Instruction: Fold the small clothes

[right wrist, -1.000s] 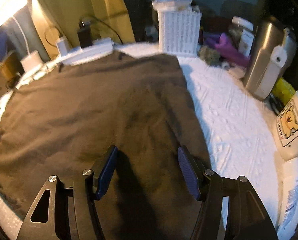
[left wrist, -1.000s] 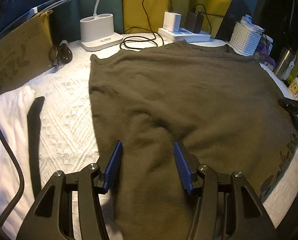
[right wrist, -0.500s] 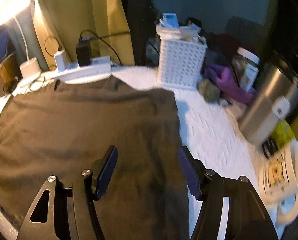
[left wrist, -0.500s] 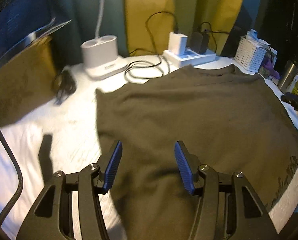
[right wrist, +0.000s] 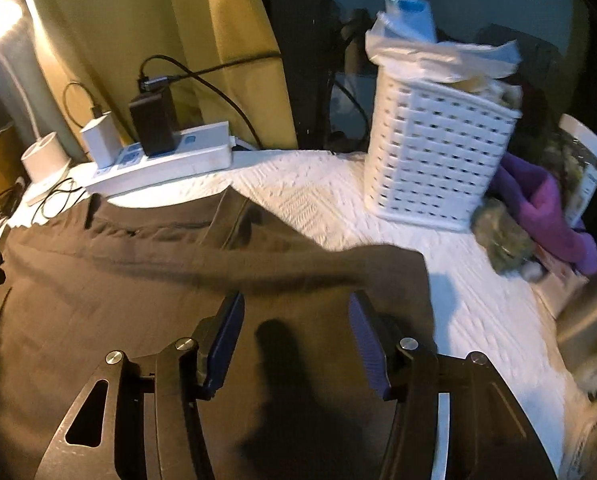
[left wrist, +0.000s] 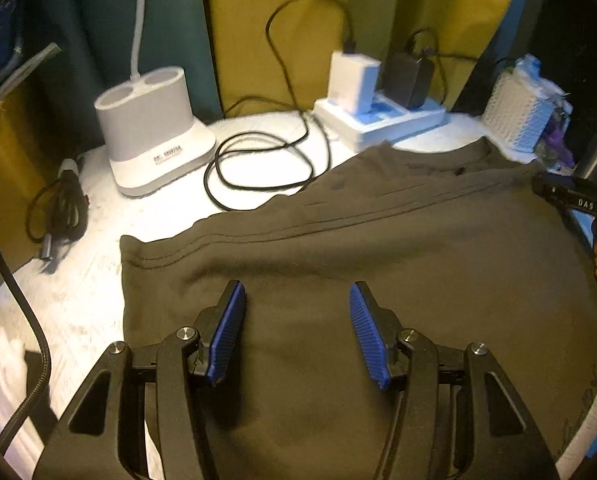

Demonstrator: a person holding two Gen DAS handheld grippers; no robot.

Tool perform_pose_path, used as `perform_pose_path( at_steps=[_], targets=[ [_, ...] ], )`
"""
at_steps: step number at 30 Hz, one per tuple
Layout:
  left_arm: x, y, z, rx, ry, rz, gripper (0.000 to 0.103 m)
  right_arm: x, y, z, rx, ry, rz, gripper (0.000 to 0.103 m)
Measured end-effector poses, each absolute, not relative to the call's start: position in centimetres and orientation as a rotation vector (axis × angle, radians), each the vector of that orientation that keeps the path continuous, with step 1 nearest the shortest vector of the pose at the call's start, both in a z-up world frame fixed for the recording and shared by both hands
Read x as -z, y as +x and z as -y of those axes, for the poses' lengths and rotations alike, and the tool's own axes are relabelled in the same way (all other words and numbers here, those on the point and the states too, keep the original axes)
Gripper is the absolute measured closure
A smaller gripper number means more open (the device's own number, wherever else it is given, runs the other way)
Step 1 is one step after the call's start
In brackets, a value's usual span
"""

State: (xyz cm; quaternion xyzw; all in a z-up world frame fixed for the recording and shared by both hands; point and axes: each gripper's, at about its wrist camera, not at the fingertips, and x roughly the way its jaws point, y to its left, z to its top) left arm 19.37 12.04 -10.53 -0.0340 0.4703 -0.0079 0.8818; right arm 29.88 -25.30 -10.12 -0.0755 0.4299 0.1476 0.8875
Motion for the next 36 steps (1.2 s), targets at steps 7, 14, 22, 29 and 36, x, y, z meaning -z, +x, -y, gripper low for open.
perform_pose_path(
  at_steps=[7,14,22,29,36],
  targets=[
    [11.2,21.3,-12.5,0.012,-0.04,-0.973,0.048,11.3,31.9,24.7,-0.282,-0.189,-0.9,0.047],
    [11.0,21.5,-12.8,-0.013,-0.082,-0.959,0.048,11.2,31.9,24.6,-0.27,-0.182,-0.909,0.047],
    [8.1,18.0,-12.5,-0.014,-0.124,-0.897,0.048,9.8,29.4,24.8,-0.244,-0.181,-0.912,0.047],
    [7.5,14.0,-11.2,0.008,-0.158,-0.904,0.048,9.5,25.0,25.7,-0.262,-0.19,-0.935,0.047],
    [9.1,9.5,-9.6,0.039,-0.235,-0.954,0.048,10.4,19.5,27.5,-0.231,-0.18,-0.966,0.046]
  ],
)
